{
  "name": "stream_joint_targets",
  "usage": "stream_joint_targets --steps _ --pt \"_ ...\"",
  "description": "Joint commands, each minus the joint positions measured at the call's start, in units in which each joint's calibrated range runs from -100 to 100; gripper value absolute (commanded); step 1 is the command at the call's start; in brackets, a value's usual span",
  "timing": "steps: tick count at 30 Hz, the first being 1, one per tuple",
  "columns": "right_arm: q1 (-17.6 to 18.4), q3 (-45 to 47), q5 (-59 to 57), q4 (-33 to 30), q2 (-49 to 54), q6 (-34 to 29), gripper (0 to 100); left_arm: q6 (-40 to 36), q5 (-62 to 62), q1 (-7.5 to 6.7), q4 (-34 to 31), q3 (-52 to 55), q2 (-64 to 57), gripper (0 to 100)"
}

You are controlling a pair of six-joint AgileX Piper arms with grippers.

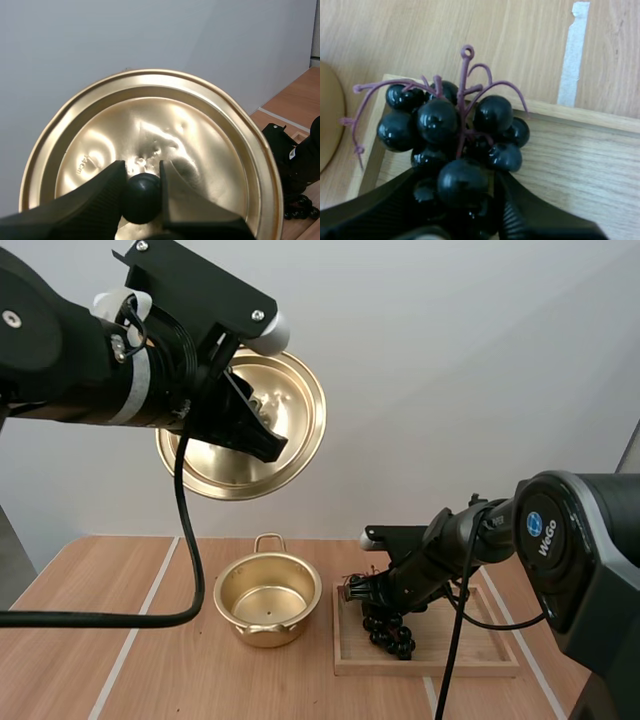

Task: Open the lid, put the grape in the pot, and close it

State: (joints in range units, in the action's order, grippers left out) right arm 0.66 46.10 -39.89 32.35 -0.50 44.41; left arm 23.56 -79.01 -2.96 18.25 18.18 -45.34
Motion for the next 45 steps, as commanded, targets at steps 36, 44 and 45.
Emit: stream_joint_targets --steps 36,44,45 --pt "15.4 -11.2 -4.0 0.3 21.3 0.6 0 -2.9 0.2 -0.1 2.6 -6.0 -5.8 0" --pt "17.7 -11.2 2.5 0.0 15.7 0.7 0 -2.9 0.2 -0.03 2.1 -6.0 -6.2 0" --pt "18.0 -11.2 3.3 0.0 14.4 0.7 0 -2.9 0.2 -0.03 2.1 -6.0 -6.4 0"
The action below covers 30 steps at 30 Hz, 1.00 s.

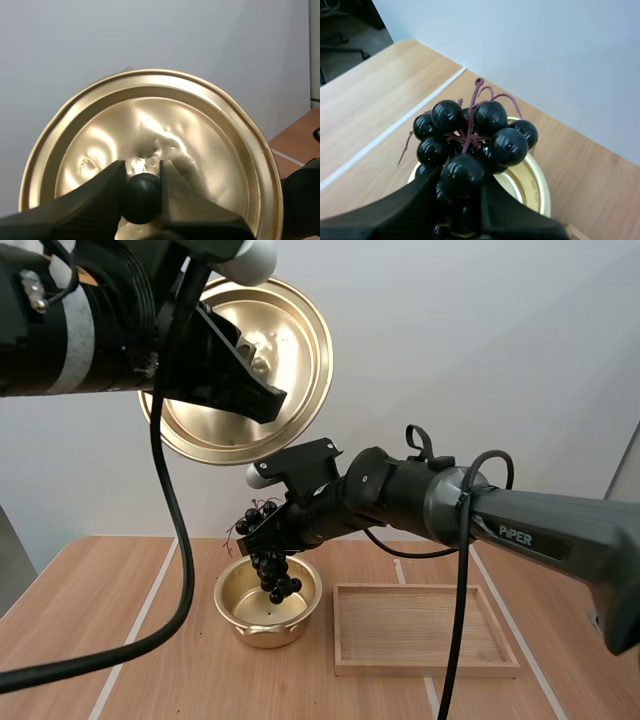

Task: Open the lid, put the grape in the pot, and close it

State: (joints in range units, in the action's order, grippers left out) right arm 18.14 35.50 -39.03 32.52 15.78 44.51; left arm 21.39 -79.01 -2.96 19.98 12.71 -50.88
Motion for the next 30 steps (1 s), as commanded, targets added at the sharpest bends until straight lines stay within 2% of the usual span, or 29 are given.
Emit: stream_joint_targets --steps 1,6,10,18,22,23,24,25,27,28,30 --pt "0.8 -0.6 2.9 -0.1 -3.4 0.6 0 -0.7 0.2 -0.03 0.3 -0.5 -1.1 0" --pt "1.2 -0.8 5.5 -0.4 -9.1 1.5 0 -0.7 0.2 -0.03 0.3 -0.5 -2.0 0" --pt "1.2 -1.5 5.5 -4.5 -12.6 1.5 0 -0.7 0.2 -0.03 0.3 -0.5 -2.0 0" --pt "1.2 -1.5 -0.4 -8.2 -12.7 1.4 0 -0.7 0.2 -0.03 0.3 -0.5 -2.0 0" --pt "1.2 -1.5 -1.8 -9.8 -12.7 1.4 28 -0.7 0.2 -0.03 0.3 -0.5 -2.0 0" --pt "1.2 -1.5 -2.3 -9.8 -12.7 1.4 49 -0.7 0.2 -0.03 0.3 -0.5 -2.0 0" --pt "1.2 -1.5 -2.6 -9.8 -12.7 1.4 57 -0.7 0.2 -0.03 0.3 -0.5 -2.0 0" --pt "1.2 -1.5 -2.6 -9.8 -12.7 1.4 75 -0.7 0.2 -0.03 0.3 -0.5 -2.0 0" --pt "1.2 -1.5 -2.6 -10.1 -12.7 1.4 96 -0.7 0.2 -0.03 0.3 -0.5 -2.0 0" --pt "1.2 -1.5 -2.6 -10.3 -12.6 1.4 100 -0.7 0.2 -0.03 0.3 -0.5 -2.0 0" --pt "1.2 -1.5 -2.7 -11.0 -12.4 1.4 100 -0.7 0.2 -0.03 0.3 -0.5 -2.0 0"
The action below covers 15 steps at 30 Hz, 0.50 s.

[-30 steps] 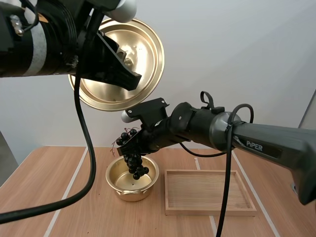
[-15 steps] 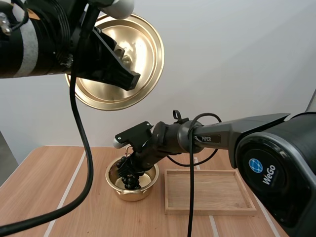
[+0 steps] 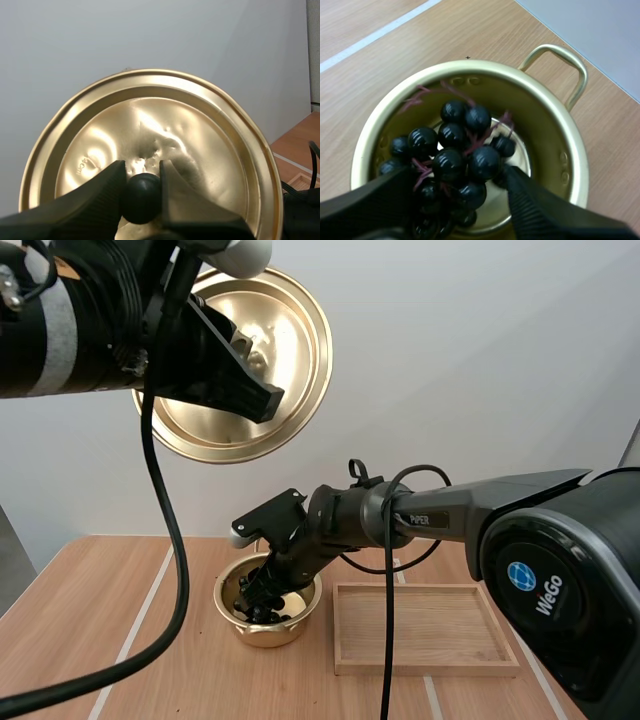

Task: Open the lid, put the grape in the pot, and close it

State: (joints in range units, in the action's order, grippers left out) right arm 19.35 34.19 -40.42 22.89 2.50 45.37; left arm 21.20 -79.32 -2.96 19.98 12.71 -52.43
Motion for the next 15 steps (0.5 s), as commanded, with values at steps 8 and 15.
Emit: stream_joint_targets --steps 8,15 --pt "-0.4 -0.1 -3.4 -2.2 5.5 -0.9 100 -0.5 0.5 -0.03 0.3 -0.5 -0.4 0" --pt "-0.4 -0.1 -6.1 -2.2 12.4 -2.3 93 -0.5 0.5 -0.03 0.3 -0.5 -0.4 0"
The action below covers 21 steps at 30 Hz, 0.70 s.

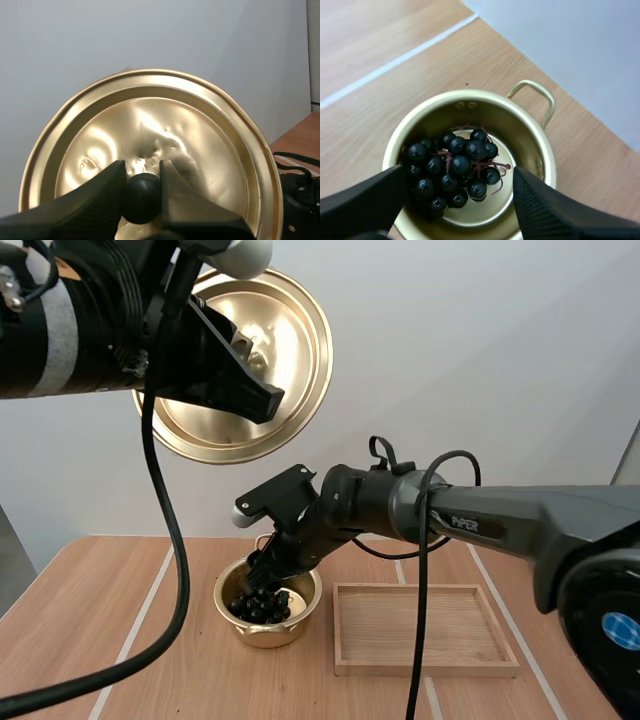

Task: Open the lid, put the grape in the pot, and close it

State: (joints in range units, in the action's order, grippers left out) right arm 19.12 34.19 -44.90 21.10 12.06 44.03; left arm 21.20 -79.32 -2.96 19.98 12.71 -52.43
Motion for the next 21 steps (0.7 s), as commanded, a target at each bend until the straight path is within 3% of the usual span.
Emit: stream_joint_targets --steps 1,3,7,14,21 --pt "-0.2 -0.1 -2.4 -0.4 3.7 -1.1 84 -0.5 0.5 -0.03 0.3 -0.5 -0.4 0" --pt "-0.2 -0.1 -4.3 -0.4 5.2 -1.2 65 -0.5 0.5 -0.03 0.3 -0.5 -0.4 0" --pt "-0.2 -0.1 -9.3 -2.2 8.3 -1.6 0 -0.5 0.5 -0.03 -2.1 -0.5 -0.4 0" --pt "-0.2 0.3 -19.2 -8.9 12.7 -9.0 0 -4.0 0.5 -0.03 -6.9 -0.5 -0.4 0" --pt "-1.0 8.4 -22.4 -13.1 20.9 -12.5 0 -5.8 0.5 -0.03 -8.8 -0.5 -0.2 0"
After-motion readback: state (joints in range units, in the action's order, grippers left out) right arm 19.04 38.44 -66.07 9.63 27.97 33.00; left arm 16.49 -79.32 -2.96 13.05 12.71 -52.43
